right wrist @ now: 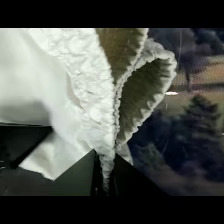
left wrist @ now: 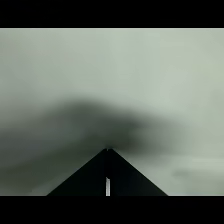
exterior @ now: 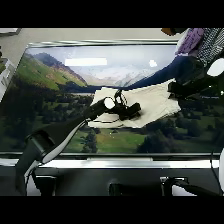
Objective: Fold the clothes and pants, and hang the long-sleeved shirts on hangers.
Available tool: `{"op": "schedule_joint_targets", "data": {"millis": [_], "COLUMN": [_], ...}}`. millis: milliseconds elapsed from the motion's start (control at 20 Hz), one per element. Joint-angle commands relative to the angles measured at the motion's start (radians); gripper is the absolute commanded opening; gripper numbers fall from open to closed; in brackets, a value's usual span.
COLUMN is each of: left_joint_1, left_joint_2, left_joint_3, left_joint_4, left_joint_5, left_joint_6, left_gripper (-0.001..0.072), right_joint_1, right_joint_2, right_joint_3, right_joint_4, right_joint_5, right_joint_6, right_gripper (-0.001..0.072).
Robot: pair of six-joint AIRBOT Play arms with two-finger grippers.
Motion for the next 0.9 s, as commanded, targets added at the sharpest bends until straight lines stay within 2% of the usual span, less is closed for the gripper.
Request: {"op": "schedule_joint_targets", "data": {"millis": [0, 200, 350, 550, 700, 850], "left_joint_1": [-0.041, -0.046, 0.000, 0.114, 0.218, 0.328], "left_joint_2": [-0.065, -0.075, -0.040, 0.103, 0.253, 0.387], "left_joint_3": [0.069, 0.078, 0.079, 0.079, 0.079, 0.078], "left_joint_4": [-0.001, -0.001, 0.047, 0.354, 0.611, 0.708], "left_joint_5": [-0.018, -0.029, -0.120, -0.373, -0.579, -0.715], "left_joint_6": [-0.059, -0.078, -0.062, -0.063, -0.062, 0.003], "left_gripper": [0.0005, 0.0004, 0.0005, 0.0005, 0.0008, 0.0009], "right_joint_1": [0.001, 0.001, 0.001, 0.077, 0.212, 0.340], "right_joint_2": [0.039, 0.043, 0.043, 0.043, 0.037, 0.005], "right_joint_3": [0.001, 0.001, 0.001, 0.000, 0.001, 0.000], "right_joint_4": [0.057, 0.065, 0.085, 0.138, 0.117, 0.107], "right_joint_5": [0.025, 0.034, 0.015, -0.010, -0.105, -0.210], "right_joint_6": [0.006, 0.006, 0.006, 0.024, 0.122, 0.211], "right_gripper": [0.0032, 0.0032, 0.0032, 0.0031, 0.0031, 0.0031]}}
